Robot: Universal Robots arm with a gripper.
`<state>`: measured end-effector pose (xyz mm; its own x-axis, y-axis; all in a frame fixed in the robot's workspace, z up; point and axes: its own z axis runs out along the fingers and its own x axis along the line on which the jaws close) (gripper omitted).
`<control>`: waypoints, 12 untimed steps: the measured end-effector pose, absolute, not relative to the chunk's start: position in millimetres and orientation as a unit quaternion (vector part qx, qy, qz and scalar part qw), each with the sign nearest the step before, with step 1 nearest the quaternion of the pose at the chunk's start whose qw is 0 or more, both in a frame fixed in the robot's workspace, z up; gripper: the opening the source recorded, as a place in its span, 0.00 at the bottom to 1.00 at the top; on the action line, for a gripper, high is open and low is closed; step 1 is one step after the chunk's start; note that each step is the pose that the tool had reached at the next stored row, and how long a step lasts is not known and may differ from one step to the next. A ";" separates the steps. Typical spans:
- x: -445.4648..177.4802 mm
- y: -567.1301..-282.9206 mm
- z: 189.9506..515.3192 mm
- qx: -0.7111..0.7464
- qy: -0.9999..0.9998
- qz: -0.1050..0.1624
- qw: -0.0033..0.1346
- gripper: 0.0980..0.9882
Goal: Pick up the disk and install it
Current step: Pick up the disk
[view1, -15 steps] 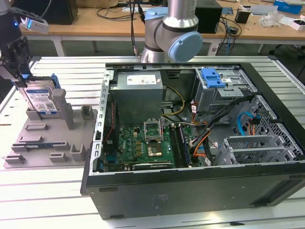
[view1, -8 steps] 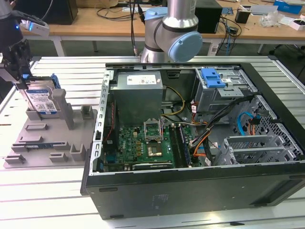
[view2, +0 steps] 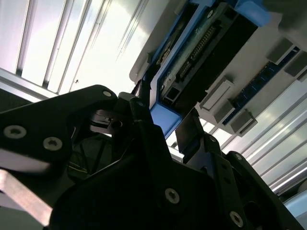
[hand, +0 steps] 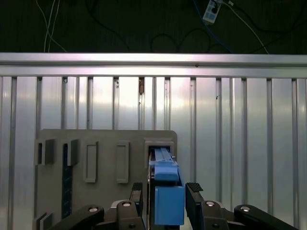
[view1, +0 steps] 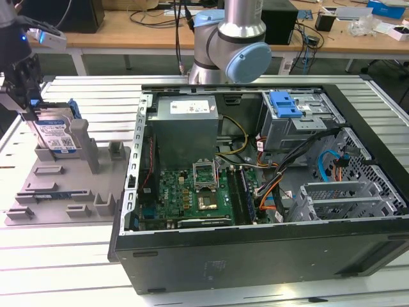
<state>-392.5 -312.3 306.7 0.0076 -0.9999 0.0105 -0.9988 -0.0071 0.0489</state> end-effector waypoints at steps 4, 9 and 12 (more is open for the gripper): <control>-392.6 -312.3 305.0 0.709 -0.704 -0.014 0.021 0.43; -392.7 -312.3 302.8 0.709 -0.704 -0.014 0.021 0.43; -392.7 -312.3 302.0 0.709 -0.704 -0.014 0.021 0.43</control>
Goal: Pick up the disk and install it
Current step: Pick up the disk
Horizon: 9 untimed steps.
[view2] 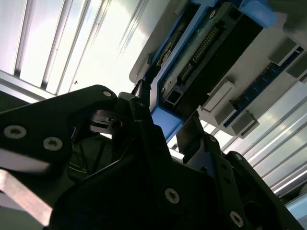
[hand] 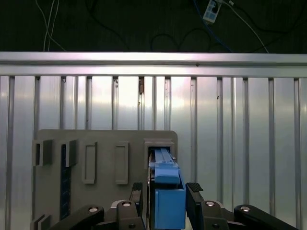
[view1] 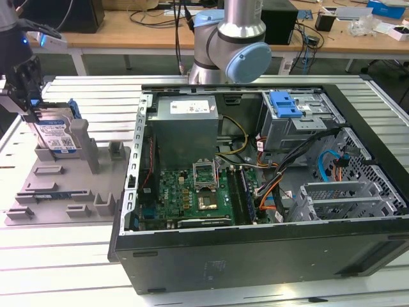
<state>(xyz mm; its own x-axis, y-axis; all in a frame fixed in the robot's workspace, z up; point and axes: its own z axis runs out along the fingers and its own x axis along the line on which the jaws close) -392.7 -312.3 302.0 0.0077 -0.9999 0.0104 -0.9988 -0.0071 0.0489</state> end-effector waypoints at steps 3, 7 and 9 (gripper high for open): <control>-392.7 -312.3 300.7 0.709 -0.704 -0.014 0.021 0.43; -392.8 -312.3 299.7 0.709 -0.704 -0.014 0.021 0.43; -392.8 -312.3 298.9 0.709 -0.704 -0.014 0.021 0.43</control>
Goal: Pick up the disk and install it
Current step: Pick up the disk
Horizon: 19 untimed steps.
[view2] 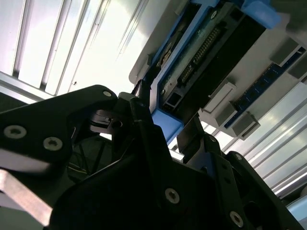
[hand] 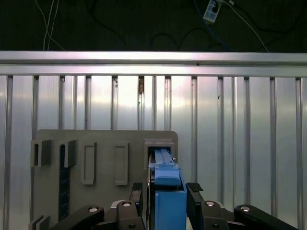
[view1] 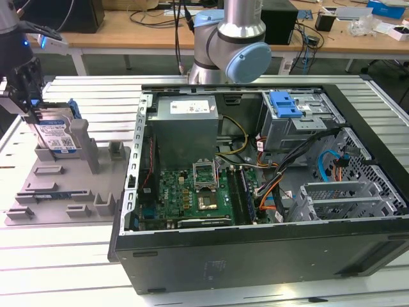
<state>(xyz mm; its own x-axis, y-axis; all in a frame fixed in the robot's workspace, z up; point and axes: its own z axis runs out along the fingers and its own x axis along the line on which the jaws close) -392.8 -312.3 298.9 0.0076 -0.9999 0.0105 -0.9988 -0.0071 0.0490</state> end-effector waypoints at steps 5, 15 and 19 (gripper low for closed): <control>-392.8 -312.3 298.5 0.709 -0.704 -0.014 0.021 0.43; -392.8 -312.3 297.6 0.709 -0.704 -0.014 0.021 0.33; -392.8 -312.3 296.7 0.709 -0.704 -0.014 0.021 0.33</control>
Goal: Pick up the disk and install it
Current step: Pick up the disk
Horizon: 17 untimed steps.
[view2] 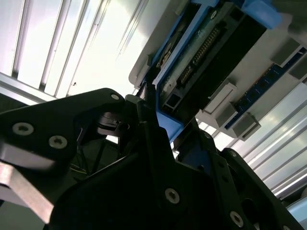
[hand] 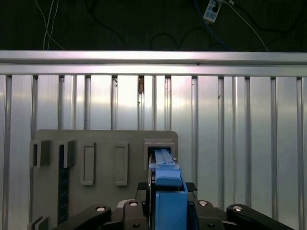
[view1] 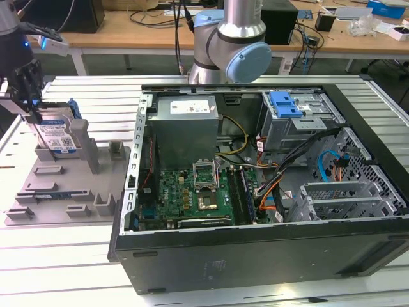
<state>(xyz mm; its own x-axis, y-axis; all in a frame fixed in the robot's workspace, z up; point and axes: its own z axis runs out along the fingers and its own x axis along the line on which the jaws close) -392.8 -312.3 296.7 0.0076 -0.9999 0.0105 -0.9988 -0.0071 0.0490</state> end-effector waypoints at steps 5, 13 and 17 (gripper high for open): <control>-392.8 -312.3 295.8 0.709 -0.704 -0.014 0.021 0.30; -392.8 -312.3 295.1 0.709 -0.704 -0.014 0.021 0.30; -392.8 -312.2 295.1 0.709 -0.704 -0.014 0.021 0.30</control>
<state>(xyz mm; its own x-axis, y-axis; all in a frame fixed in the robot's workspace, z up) -392.8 -312.2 295.1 0.0076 -0.9999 0.0105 -0.9988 -0.0071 0.0489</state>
